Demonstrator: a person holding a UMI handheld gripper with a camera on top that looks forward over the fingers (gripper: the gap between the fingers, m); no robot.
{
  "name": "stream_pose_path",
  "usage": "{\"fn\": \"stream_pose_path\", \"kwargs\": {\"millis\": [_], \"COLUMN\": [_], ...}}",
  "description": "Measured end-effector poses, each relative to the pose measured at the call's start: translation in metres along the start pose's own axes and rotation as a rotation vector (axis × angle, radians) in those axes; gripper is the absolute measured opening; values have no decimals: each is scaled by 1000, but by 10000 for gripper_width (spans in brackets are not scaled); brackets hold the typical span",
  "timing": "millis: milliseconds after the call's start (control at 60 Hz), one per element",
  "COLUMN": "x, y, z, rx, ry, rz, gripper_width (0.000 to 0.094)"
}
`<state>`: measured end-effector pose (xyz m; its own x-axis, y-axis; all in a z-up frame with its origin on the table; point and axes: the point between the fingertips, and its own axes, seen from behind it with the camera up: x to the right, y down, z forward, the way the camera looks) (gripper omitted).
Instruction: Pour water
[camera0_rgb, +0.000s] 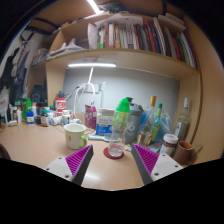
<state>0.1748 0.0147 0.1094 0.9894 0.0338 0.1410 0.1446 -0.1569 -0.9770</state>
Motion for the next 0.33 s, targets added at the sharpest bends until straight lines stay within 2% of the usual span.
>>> {"fn": "stream_pose_path", "kwargs": {"millis": [233,333], "x": [-52,-61], "y": [-8,-9], "z": [-143,-195], "rx": [53,82], "ry": [-52,-41], "rz": [21,47], "gripper_width": [842,840]}}
